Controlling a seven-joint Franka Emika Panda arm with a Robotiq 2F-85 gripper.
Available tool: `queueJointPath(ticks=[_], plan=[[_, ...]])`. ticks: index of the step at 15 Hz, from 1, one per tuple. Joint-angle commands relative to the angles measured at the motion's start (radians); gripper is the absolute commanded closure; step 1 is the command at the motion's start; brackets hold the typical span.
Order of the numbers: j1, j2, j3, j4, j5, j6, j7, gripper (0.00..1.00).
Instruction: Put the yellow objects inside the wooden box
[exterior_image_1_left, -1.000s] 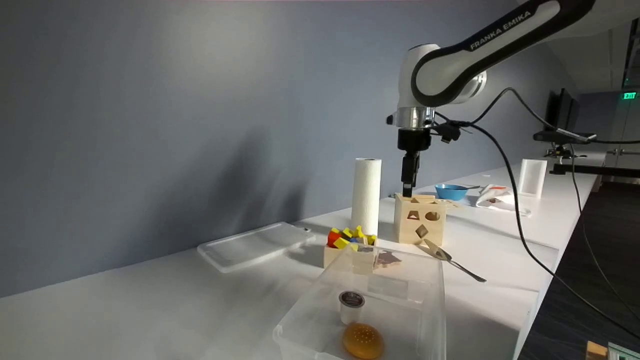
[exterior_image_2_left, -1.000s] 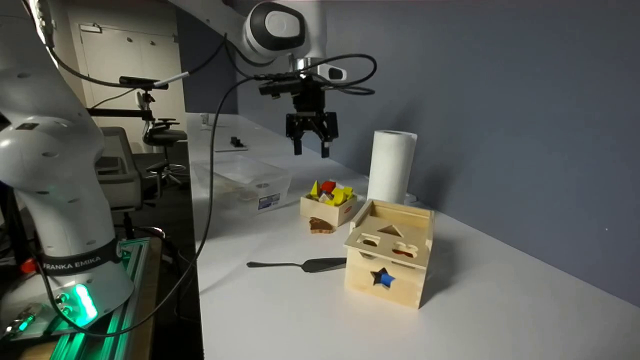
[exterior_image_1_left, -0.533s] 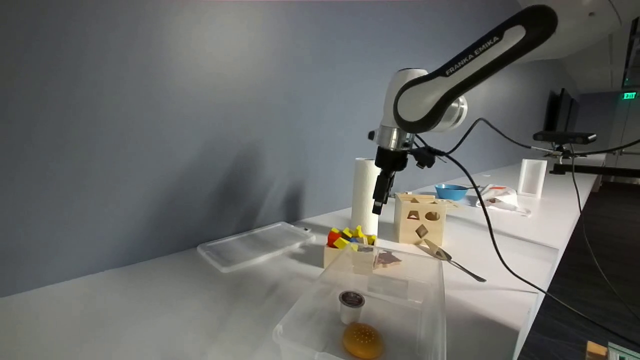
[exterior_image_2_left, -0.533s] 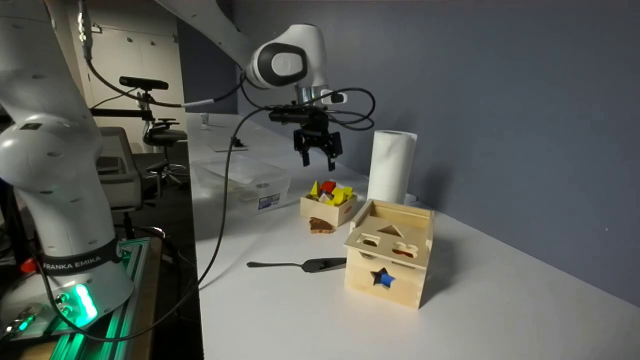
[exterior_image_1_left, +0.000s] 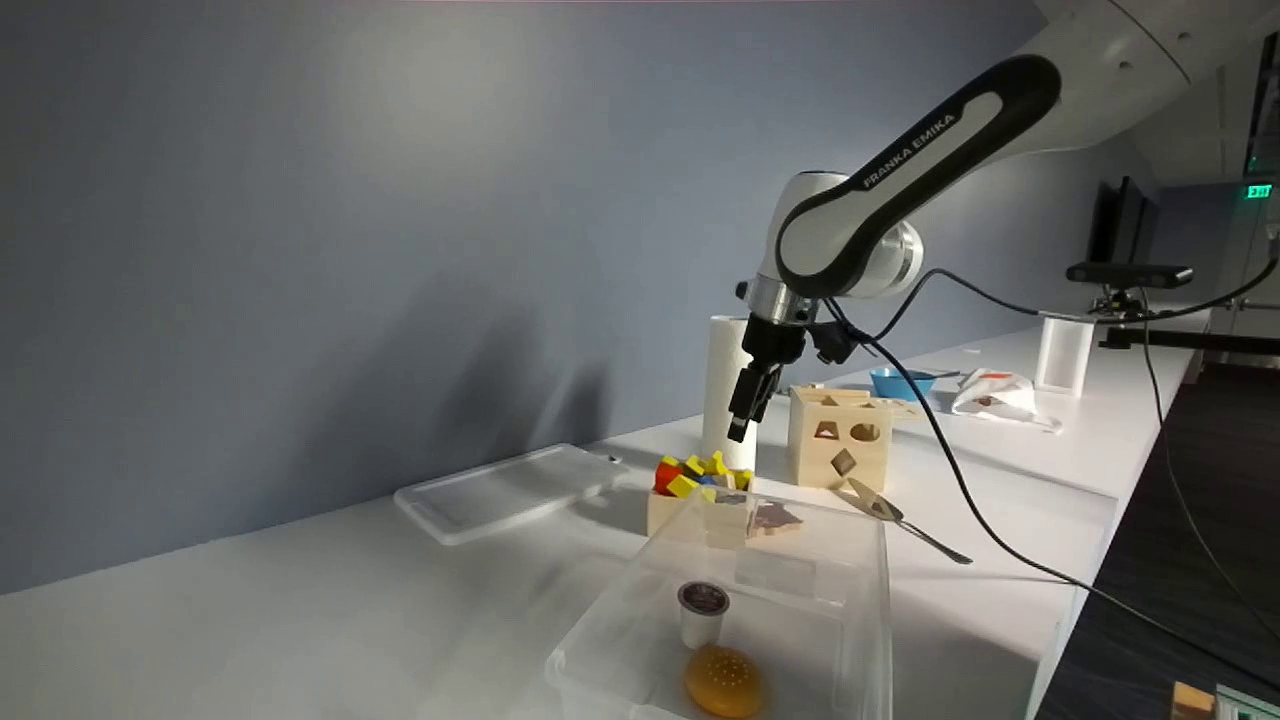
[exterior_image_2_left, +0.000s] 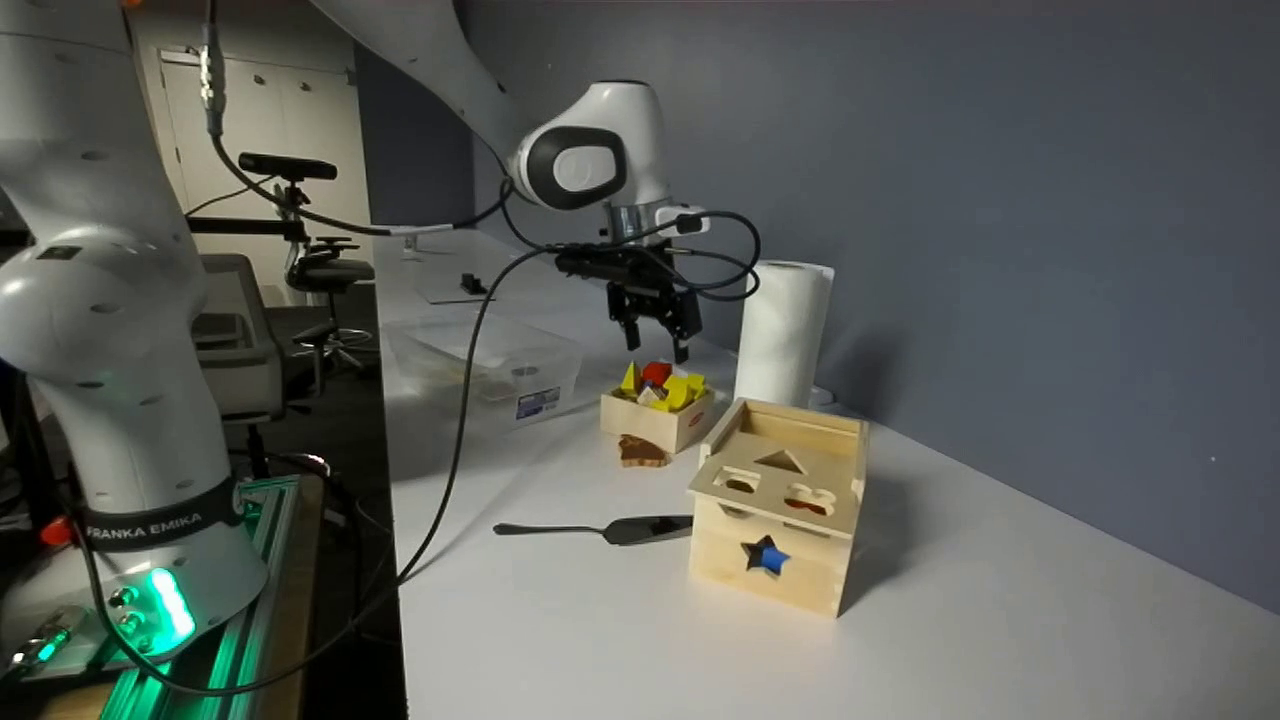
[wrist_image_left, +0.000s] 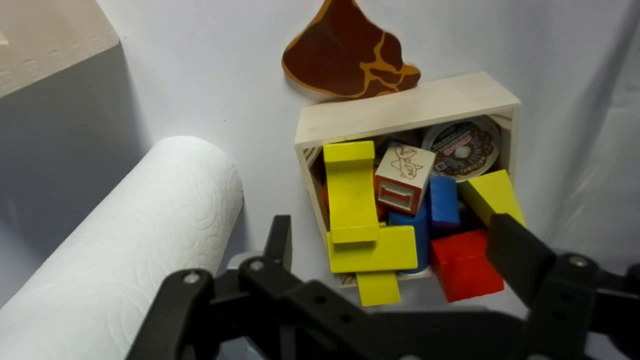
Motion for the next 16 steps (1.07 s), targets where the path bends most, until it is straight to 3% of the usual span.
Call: queueJointPath(ticks=[1, 4, 14, 16], plan=[[0.002, 0.022, 0.014, 0.006, 0.108, 0.003, -0.104, 0.0], [0.002, 0.061, 0.023, 0.018, 0.222, 0.033, -0.186, 0.0], [-0.044, 0.148, 0.064, 0.037, 0.396, 0.221, -0.367, 0.0], [-0.055, 0.156, 0.072, 0.04, 0.404, 0.224, -0.39, 0.16]])
